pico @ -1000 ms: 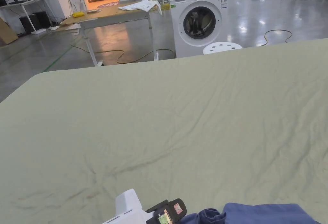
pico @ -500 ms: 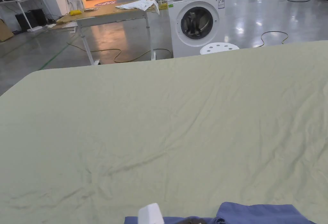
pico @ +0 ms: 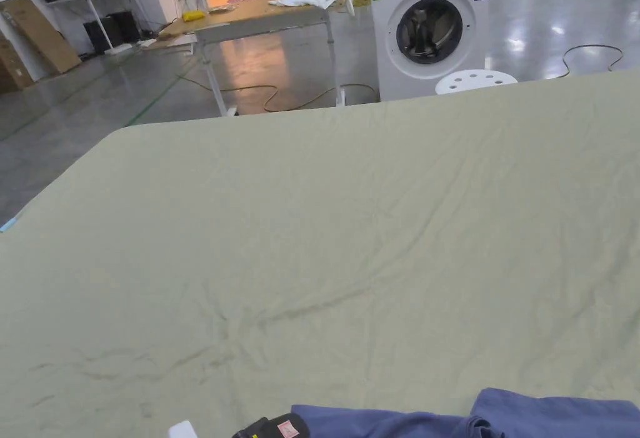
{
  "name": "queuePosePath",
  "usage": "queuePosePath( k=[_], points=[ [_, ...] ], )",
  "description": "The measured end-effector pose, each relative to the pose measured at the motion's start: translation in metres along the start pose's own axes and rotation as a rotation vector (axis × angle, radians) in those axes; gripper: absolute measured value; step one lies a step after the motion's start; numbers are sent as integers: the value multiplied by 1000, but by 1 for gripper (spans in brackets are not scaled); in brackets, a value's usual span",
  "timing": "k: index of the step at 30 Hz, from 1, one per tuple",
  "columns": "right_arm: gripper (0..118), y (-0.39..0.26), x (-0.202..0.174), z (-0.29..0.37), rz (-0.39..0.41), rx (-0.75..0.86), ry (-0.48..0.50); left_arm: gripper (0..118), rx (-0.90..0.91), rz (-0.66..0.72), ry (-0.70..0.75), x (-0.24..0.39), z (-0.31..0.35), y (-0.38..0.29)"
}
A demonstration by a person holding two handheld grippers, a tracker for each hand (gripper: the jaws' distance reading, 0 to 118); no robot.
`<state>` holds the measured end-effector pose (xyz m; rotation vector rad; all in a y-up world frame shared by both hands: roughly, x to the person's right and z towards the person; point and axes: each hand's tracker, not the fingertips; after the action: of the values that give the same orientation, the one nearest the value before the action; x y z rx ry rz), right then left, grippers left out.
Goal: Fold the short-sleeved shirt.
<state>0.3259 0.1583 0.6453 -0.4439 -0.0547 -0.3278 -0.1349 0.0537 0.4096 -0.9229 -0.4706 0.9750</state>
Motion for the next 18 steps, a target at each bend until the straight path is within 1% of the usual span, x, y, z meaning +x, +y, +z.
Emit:
queuePosePath(
  k=[1, 3, 4, 5, 7, 12, 13, 15, 18],
  points=[
    [0, 1, -1, 0, 5, -2, 1, 54, 0, 17, -27, 1, -6, -5],
    [0, 2, -2, 2, 23, -3, -9, 38, -29, 39, -37, 2, -19, -9],
    [0, 2, -1, 3, 27, -1, -13, 22, -23, 33, -26, 3, -23, -12],
    [0, 2, 0, 4, 26, -2, -15, 15, -10, 14, 35, 1, -23, -11],
    [0, 2, 1, 6, 21, -2, -21, 11, -24, 27, 6, 2, -20, -8],
    [0, 1, 10, 5, -19, -6, -22, 10, -4, 16, -45, 15, 8, 1],
    [0, 2, 11, 4, -29, -4, -19, 10, 22, 0, -46, 20, 18, 5],
    [0, 3, 12, 3, -48, 3, -9, 10, 75, -80, -10, 31, 41, 18],
    [0, 4, 12, -1, -45, -1, -3, 10, 157, -167, 65, 48, 81, 42]
  ],
)
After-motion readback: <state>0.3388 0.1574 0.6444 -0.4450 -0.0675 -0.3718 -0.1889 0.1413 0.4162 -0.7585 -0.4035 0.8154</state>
